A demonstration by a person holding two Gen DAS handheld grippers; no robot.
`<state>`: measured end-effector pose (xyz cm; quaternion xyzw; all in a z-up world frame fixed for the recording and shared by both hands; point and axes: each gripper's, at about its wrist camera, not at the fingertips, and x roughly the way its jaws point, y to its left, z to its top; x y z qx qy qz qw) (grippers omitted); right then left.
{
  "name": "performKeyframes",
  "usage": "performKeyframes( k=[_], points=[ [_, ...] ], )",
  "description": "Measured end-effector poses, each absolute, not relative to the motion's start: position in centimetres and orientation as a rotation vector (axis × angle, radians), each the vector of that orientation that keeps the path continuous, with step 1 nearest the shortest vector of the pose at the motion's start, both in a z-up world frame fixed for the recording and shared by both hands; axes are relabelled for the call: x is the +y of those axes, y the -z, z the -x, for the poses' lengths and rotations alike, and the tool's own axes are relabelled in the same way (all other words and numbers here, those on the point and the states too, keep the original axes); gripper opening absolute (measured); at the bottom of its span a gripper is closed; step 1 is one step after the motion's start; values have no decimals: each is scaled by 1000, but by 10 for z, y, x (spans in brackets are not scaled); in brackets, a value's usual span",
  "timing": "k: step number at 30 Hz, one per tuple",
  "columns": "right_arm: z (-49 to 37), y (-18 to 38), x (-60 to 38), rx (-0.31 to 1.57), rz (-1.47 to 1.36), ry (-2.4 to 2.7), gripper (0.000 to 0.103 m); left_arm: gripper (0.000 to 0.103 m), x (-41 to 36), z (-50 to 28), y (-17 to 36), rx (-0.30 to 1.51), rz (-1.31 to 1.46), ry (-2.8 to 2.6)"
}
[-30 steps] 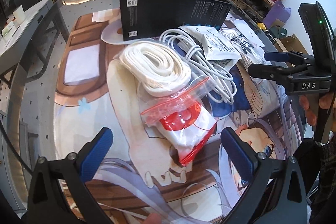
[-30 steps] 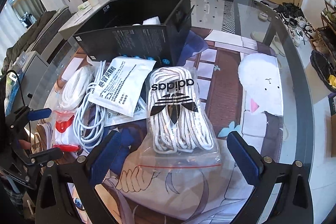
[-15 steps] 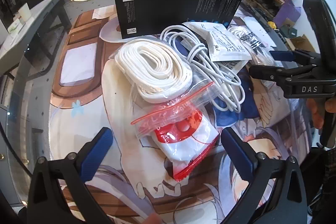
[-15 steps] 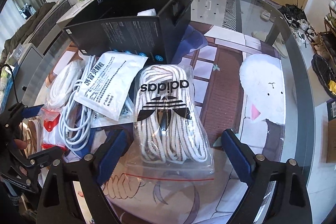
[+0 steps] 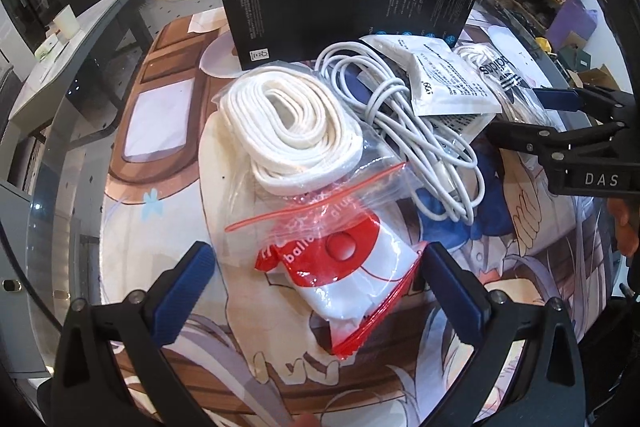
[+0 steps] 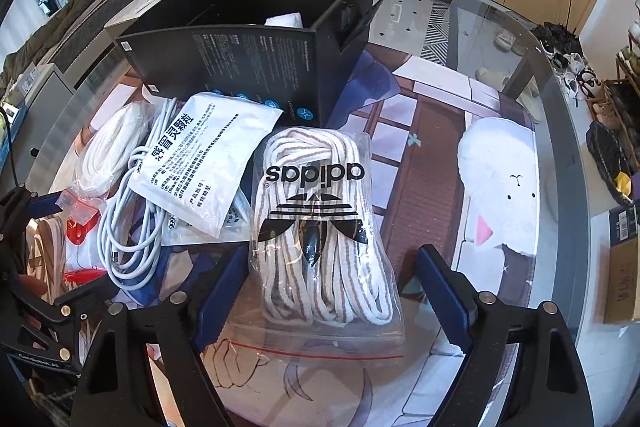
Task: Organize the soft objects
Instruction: 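Grasp the red-and-white bag with the left tool while the right tool grasps the Adidas rope bag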
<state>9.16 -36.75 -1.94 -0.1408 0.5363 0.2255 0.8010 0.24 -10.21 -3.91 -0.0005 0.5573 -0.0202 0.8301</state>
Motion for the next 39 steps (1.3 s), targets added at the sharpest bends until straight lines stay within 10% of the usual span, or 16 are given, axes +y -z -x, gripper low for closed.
performKeyframes(
  k=[11, 25, 39],
  points=[
    [-83, 17, -366, 1139, 302, -487, 72, 99, -102, -2, 39, 1180, 11, 25],
    [-70, 12, -359, 1148, 310, -476, 56, 55, -98, 17, 27, 1167, 11, 26],
    [-60, 9, -365, 1166, 285, -450, 45, 47, -87, 29, 22, 1182, 35, 96]
  ],
)
